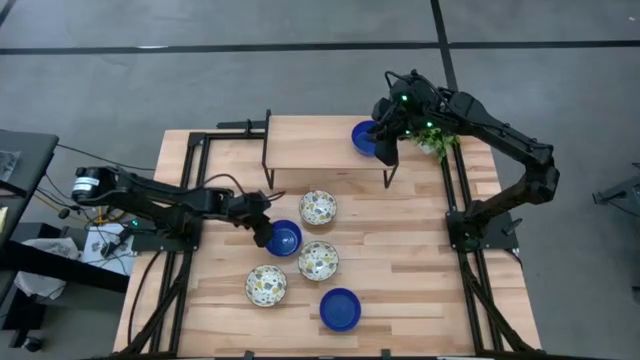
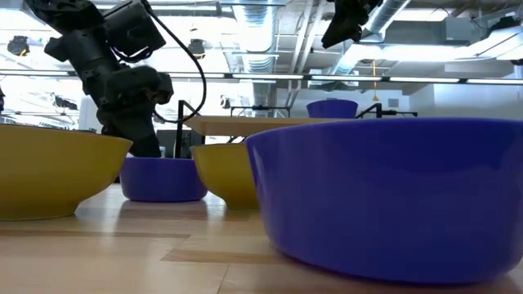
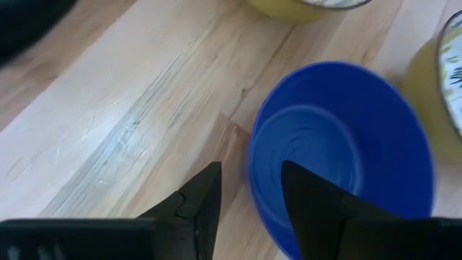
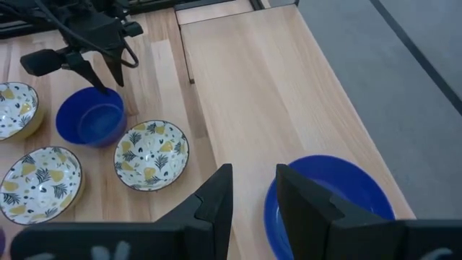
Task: Pick & Place Mini bowls
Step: Stack the top blue bowl on the blue bowl on the shelf
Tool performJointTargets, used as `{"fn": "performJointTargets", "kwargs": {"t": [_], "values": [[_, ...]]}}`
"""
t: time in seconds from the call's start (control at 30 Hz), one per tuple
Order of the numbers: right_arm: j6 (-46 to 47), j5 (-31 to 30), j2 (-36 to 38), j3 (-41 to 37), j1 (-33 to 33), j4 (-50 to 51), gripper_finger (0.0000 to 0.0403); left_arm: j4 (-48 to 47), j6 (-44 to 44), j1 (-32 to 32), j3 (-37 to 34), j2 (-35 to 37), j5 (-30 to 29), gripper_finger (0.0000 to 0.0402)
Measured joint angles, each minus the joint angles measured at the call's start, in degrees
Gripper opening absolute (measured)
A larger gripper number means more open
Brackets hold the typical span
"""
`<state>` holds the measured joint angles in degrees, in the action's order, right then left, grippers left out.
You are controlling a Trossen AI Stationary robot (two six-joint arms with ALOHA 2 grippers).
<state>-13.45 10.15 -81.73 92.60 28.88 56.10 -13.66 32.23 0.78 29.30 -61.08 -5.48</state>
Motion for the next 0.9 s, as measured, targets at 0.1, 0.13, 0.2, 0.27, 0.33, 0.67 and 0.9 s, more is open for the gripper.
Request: {"fn": "performJointTargets", "kwargs": {"t": [0.1,0.13,0.2,0.27,0.33,0.67,0.9], "values": [[0.0,0.0,0.0,0.0,0.0,0.0,0.0098,0.1,0.1,0.0,0.0,-1.5,0.0,0.0143],[0.0,0.0,0.0,0.0,0.0,0.0,0.0098,0.0,0.1,0.0,0.0,-2.0,0.0,0.0143],[0.0,0.0,0.0,0.0,0.0,0.0,0.0098,0.1,0.2,0.0,0.0,-2.9,0.0,0.0143],[0.0,0.0,0.0,0.0,0.0,0.0,0.0098,0.3,0.1,0.0,0.0,-3.3,0.0,0.0143],[0.0,0.0,0.0,0.0,0.0,0.0,0.0098,0.6,-0.1,0.0,0.0,-3.2,0.0,0.0143],[0.0,0.0,0.0,0.0,0.0,0.0,0.0098,0.9,-0.2,0.0,0.0,-3.2,0.0,0.0097],[0.0,0.0,0.0,0.0,0.0,0.0,0.0098,0.9,-0.4,0.0,0.0,-3.2,2.6,0.0016]]}}
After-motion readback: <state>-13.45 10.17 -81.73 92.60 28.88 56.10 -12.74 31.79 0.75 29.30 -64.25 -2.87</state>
